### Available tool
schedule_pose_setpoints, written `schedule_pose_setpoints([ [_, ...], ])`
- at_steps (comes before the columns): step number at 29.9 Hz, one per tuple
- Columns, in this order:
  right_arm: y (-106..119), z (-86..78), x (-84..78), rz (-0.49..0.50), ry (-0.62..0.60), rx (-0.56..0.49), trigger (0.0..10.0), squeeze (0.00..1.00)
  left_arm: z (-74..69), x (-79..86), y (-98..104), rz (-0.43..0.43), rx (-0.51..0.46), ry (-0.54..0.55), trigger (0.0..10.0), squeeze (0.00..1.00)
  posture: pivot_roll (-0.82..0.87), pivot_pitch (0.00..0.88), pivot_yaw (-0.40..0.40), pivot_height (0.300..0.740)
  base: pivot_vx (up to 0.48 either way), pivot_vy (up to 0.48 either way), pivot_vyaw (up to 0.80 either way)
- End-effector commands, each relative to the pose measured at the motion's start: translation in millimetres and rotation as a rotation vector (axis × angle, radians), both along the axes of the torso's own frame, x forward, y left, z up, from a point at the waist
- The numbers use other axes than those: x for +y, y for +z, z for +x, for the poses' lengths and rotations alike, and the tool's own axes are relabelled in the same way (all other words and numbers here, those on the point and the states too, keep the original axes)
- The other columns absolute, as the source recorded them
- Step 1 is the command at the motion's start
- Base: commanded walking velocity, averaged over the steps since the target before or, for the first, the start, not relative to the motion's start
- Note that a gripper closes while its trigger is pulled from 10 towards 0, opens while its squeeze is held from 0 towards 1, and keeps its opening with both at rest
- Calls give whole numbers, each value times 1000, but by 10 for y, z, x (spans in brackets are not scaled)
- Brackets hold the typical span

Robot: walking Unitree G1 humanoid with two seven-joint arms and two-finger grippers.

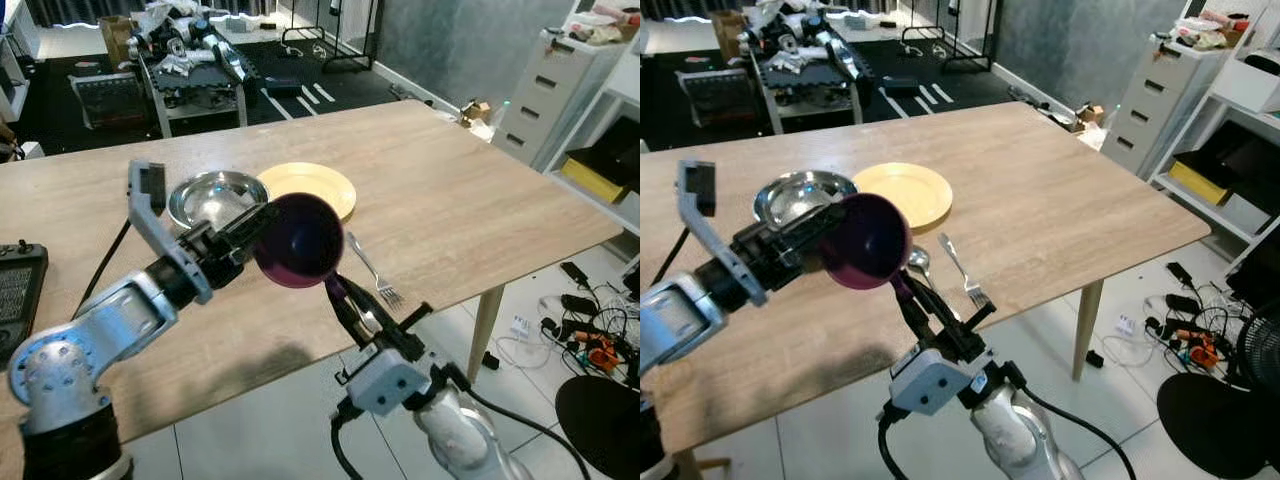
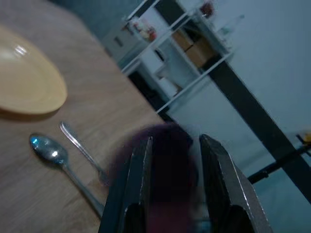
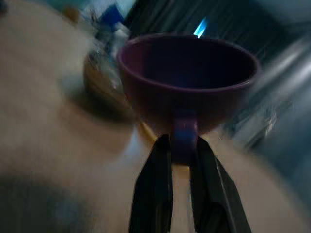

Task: Setting the table

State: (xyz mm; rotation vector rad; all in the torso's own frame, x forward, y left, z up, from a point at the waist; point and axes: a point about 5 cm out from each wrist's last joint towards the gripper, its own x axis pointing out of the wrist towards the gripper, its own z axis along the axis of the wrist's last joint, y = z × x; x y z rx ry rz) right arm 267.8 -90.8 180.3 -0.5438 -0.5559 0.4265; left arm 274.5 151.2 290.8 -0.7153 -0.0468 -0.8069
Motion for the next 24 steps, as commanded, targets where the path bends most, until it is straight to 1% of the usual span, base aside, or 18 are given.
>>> schedule_pose_setpoints([
  [1,-166,146,-257,221,-139,209,784,0,-116,-10,-37,37,-31,-34,10000,0,101,150,53,740,0,0,0],
  [2,-171,173,-289,288,-155,242,4588,0,-121,-7,-56,49,-27,-27,10000,0,101,150,53,740,0,0,0],
  [3,-170,200,-323,365,-170,275,10000,0,-119,-3,-79,61,-19,-15,10000,0,105,150,50,740,0,0,0],
  [4,-149,228,-364,423,-186,282,10000,0,-108,1,-111,71,-5,1,10000,0,108,149,48,740,0,0,0],
  [5,-149,228,-364,423,-186,282,10000,0,-108,1,-111,71,-5,1,10000,0,108,149,48,740,0,0,0],
  [9,-78,278,-499,575,-237,286,10000,0,-62,39,-198,82,38,75,10000,0,107,145,49,740,0,0,0],
  [11,-73,277,-511,579,-241,282,10000,0,-60,44,-205,85,40,83,10000,0,107,145,49,740,0,0,0],
  [12,-64,279,-550,586,-262,276,10000,0,-42,43,-252,127,54,118,10000,0,104,142,49,740,0,0,0],
  [13,-52,279,-593,593,-284,270,10000,0,-11,38,-311,203,64,178,10000,0,104,142,49,740,0,0,0],
  [14,-52,279,-593,593,-284,270,10000,0,-11,38,-311,203,64,178,10000,0,104,142,49,740,0,0,0],
  [15,-38,261,-702,615,-341,255,10000,0,56,8,-479,415,81,301,10000,0,98,135,51,740,0,0,0],
  [16,-36,253,-739,628,-359,256,10000,0,69,-1,-532,497,70,342,10000,0,96,134,51,740,0,0,0],
  [17,-36,253,-739,628,-359,256,10000,0,69,-1,-532,497,70,342,10000,0,96,134,51,740,0,0,0],
  [19,-39,228,-814,652,-402,256,10000,0,95,-2,-651,611,71,400,10000,0,91,129,53,740,0,0,0],
  [20,-50,206,-862,671,-428,264,10000,0,112,7,-742,674,85,430,10000,0,79,124,56,740,0,0,0],
  [22,-79,153,-966,716,-481,270,10000,0,122,8,-920,840,76,455,10000,0,73,123,55,740,0,0,0],
  [23,-110,128,-1019,725,-506,278,10000,0,122,4,-1033,969,78,445,10000,0,66,124,56,740,0,0,0],
  [24,-110,128,-1019,725,-506,278,10000,0,122,4,-1033,969,78,445,10000,0,66,124,56,740,0,0,0],
])
